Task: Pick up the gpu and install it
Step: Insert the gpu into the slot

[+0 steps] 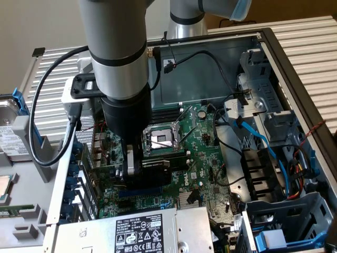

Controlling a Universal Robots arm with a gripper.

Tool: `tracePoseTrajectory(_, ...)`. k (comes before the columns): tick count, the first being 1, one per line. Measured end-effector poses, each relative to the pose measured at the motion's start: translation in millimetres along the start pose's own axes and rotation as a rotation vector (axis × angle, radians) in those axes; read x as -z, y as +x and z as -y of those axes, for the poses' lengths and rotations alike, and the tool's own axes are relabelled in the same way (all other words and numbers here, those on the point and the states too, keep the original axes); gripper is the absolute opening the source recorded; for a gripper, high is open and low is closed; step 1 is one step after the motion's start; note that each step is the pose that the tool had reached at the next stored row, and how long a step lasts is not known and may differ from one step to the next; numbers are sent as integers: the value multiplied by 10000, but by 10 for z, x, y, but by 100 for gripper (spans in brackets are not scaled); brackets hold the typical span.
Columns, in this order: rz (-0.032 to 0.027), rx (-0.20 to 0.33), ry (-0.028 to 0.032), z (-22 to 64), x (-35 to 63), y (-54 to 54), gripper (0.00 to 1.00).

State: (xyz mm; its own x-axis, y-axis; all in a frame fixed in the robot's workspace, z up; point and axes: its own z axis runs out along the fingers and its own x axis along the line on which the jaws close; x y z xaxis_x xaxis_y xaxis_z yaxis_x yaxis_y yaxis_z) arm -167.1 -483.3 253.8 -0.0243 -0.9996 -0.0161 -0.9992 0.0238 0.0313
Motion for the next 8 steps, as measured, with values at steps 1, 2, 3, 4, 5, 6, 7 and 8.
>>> tracePoseTrajectory(1,0,0,1,0,-1,0,27)
tracePoseTrajectory(2,1,0,4,0,-2,0,27)
tracePoseTrajectory(3,2,0,6,0,-3,0,27)
tracePoseTrajectory(4,4,0,7,0,-4,0,27)
tracePoseTrajectory(5,7,0,9,0,-5,0,27)
tracePoseTrajectory(6,10,0,11,0,-6,0,27)
tracePoseTrajectory(7,12,0,13,0,-6,1,27)
tracePoseTrajectory(8,17,0,14,-2,-6,3,27)
